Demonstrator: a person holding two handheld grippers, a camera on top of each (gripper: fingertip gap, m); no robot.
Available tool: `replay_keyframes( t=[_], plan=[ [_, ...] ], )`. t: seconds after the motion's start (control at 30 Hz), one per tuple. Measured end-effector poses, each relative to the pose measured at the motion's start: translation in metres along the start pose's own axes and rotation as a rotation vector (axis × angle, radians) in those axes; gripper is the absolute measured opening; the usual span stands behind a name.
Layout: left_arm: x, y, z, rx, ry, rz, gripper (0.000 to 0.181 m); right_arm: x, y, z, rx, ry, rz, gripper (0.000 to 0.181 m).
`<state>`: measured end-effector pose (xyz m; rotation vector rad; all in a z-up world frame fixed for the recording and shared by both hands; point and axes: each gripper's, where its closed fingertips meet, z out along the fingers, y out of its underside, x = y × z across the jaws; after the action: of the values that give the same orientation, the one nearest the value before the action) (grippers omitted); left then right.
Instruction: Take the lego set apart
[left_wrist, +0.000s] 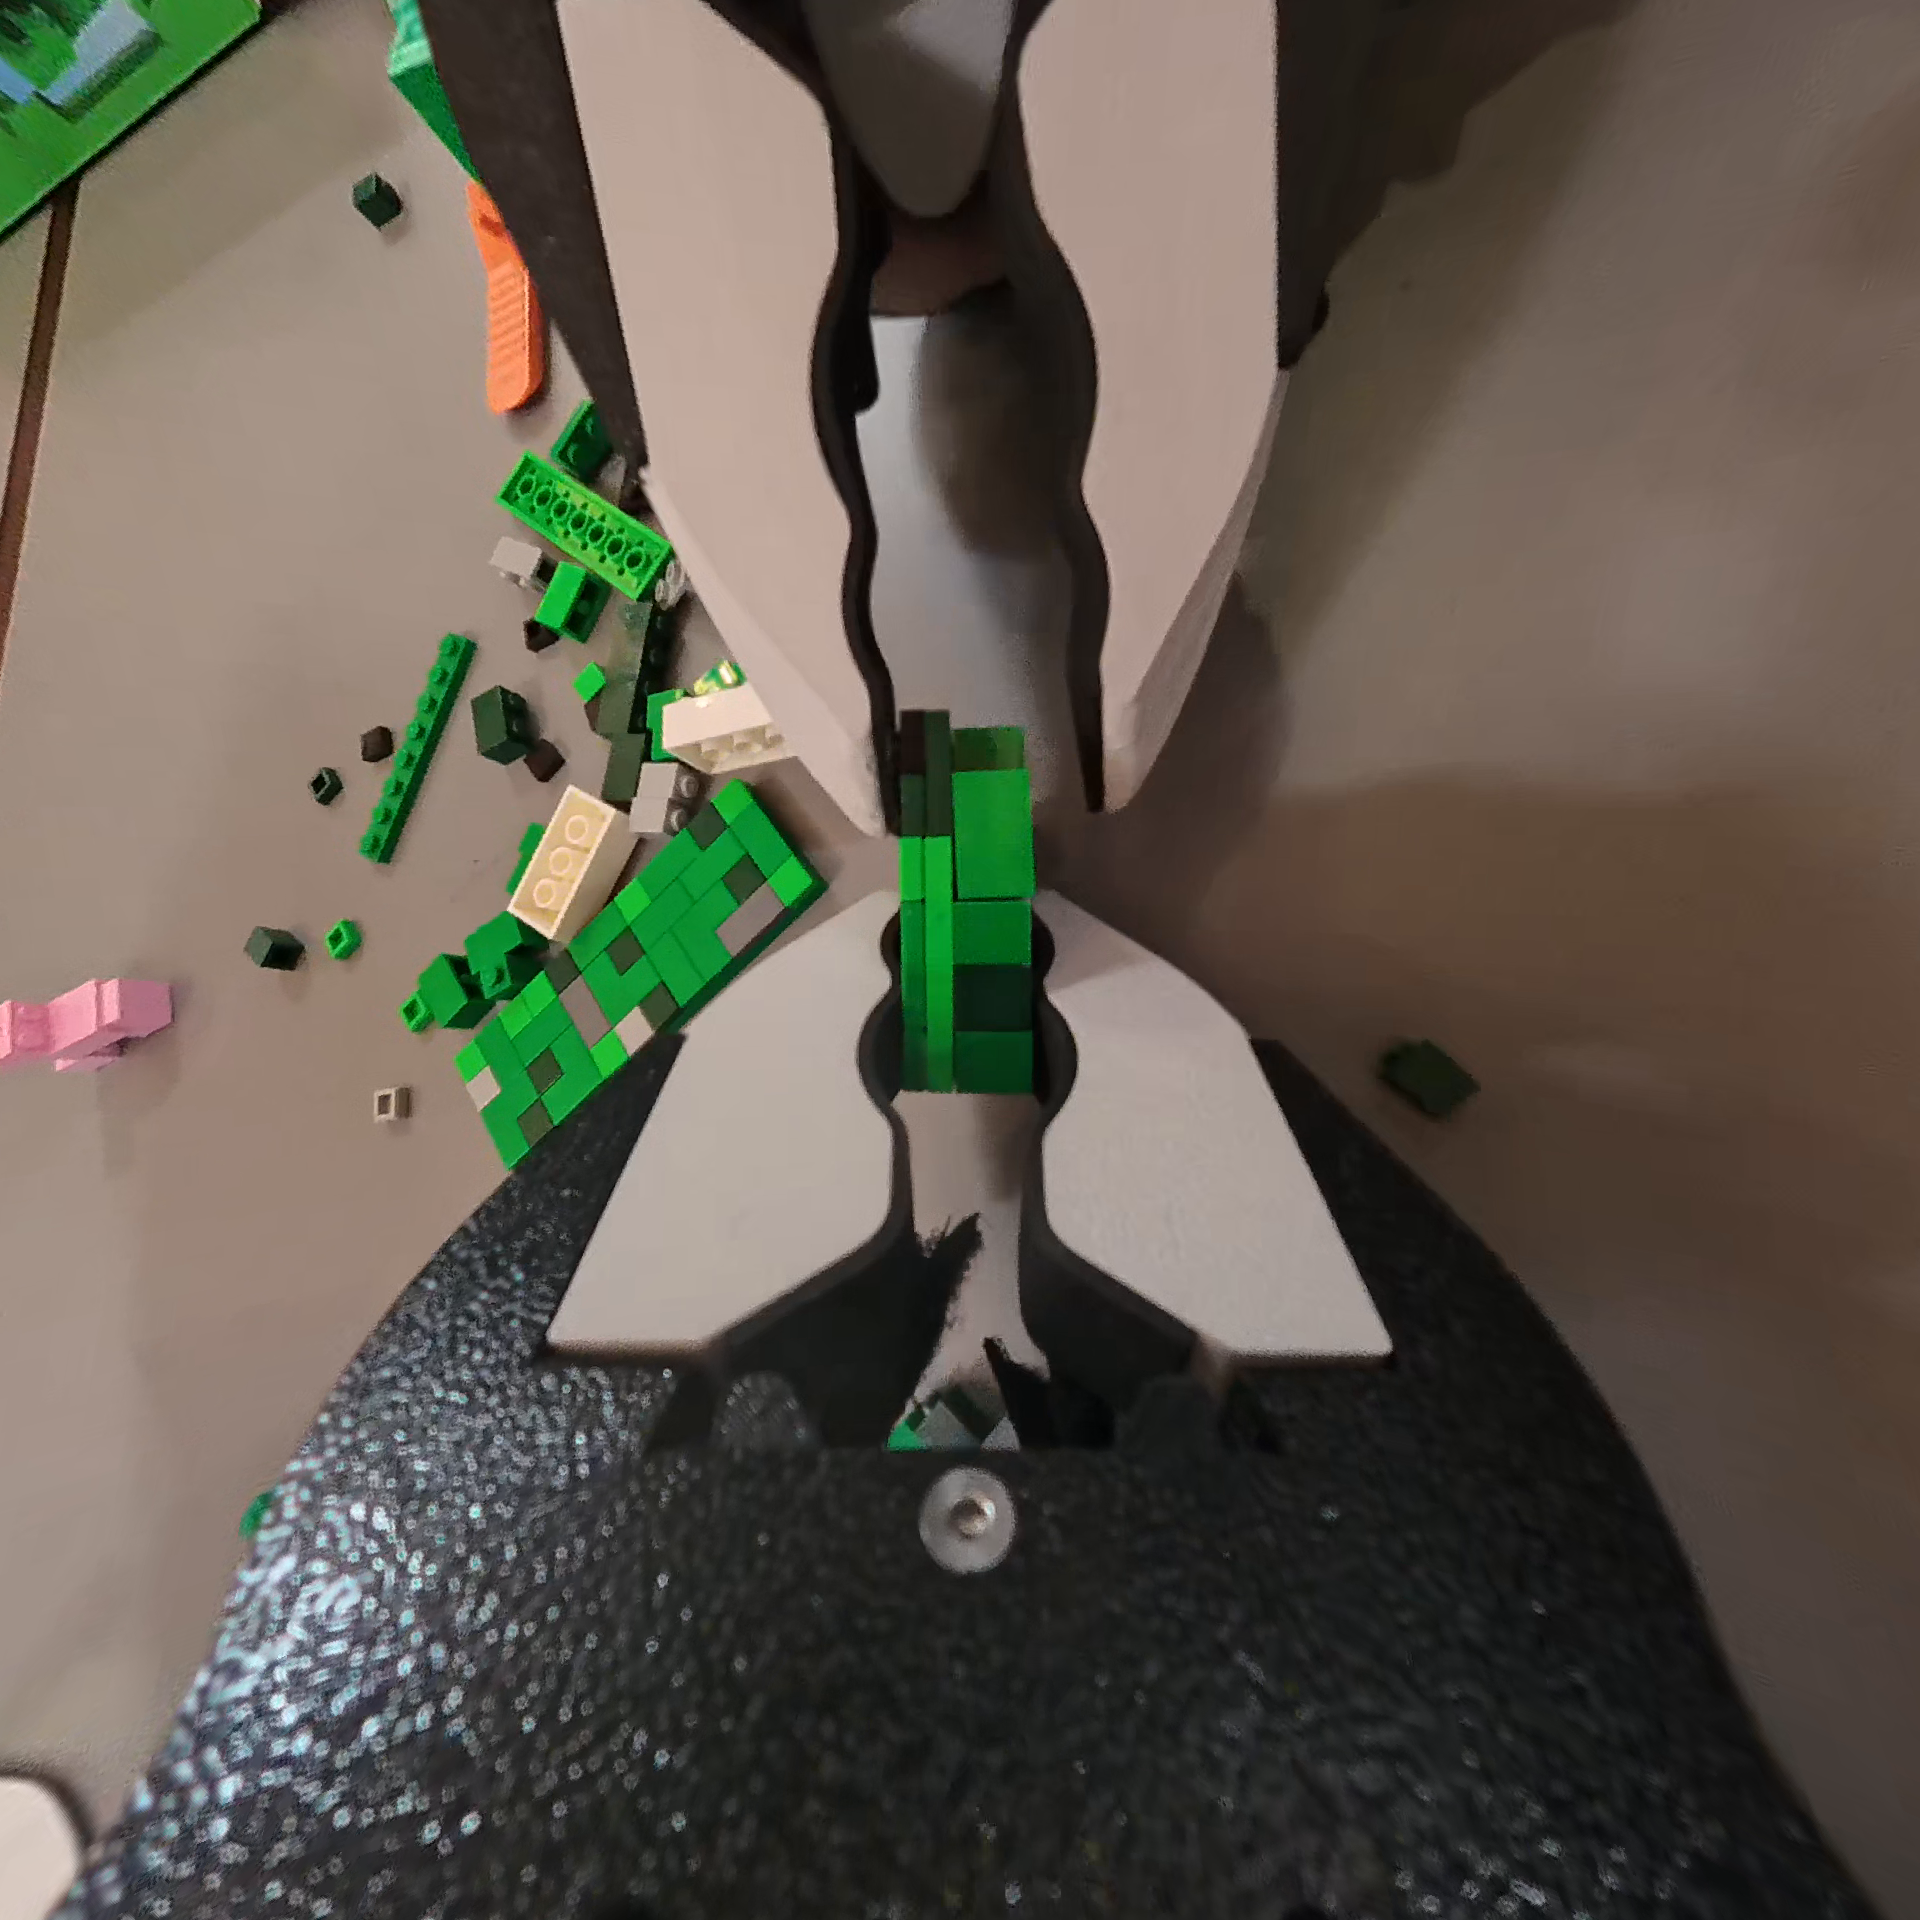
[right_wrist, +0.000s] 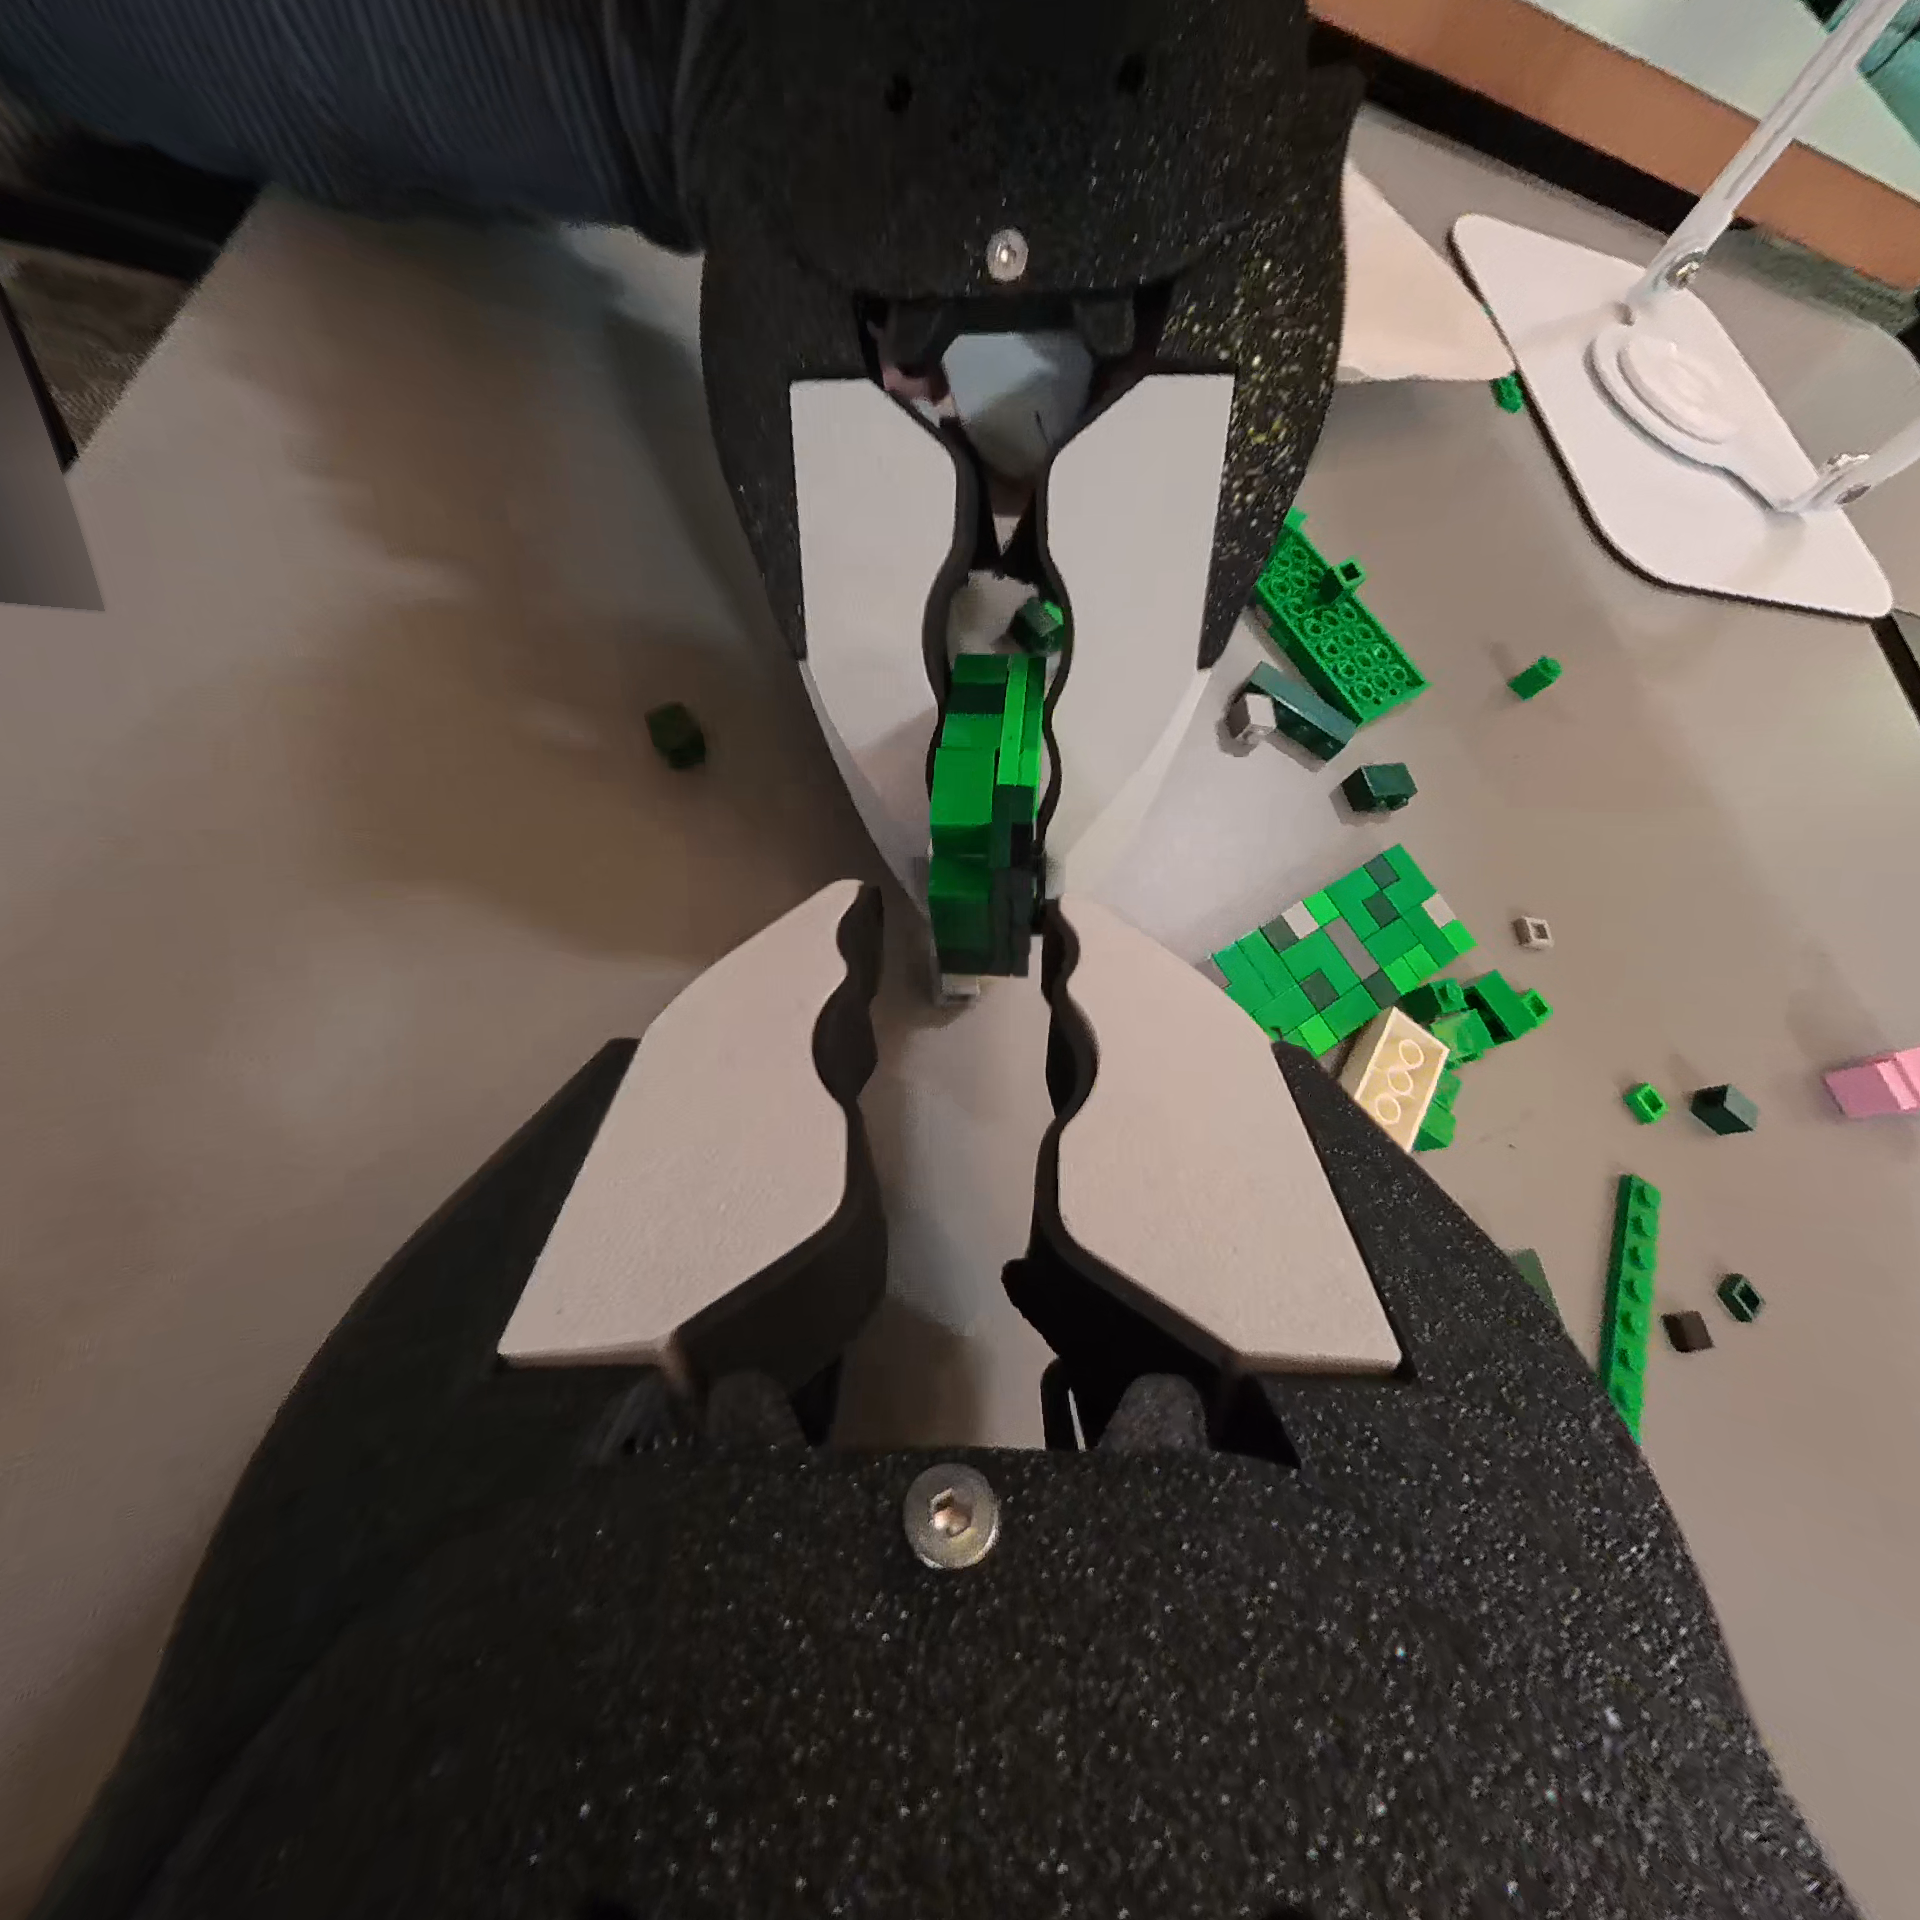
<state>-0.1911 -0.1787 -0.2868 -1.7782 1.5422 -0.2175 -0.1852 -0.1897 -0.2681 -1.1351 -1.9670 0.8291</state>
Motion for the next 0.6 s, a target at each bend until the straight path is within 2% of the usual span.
replay_keyframes(
  t=[0.17,0.47,0.6],
  plan=[
    [0.005,-0.006,0.001,0.026,0.023,-0.007,0.017,-0.001,-0.007,0.0,0.044,-0.02,0.031,0.02],
    [0.023,-0.006,0.002,0.012,0.073,0.173,0.017,-0.023,-0.003,-0.001,-0.007,-0.111,-0.157,0.022],
    [0.023,-0.006,0.002,0.013,0.068,0.191,0.018,-0.024,-0.003,-0.001,-0.015,-0.103,-0.183,0.023]
  ],
)
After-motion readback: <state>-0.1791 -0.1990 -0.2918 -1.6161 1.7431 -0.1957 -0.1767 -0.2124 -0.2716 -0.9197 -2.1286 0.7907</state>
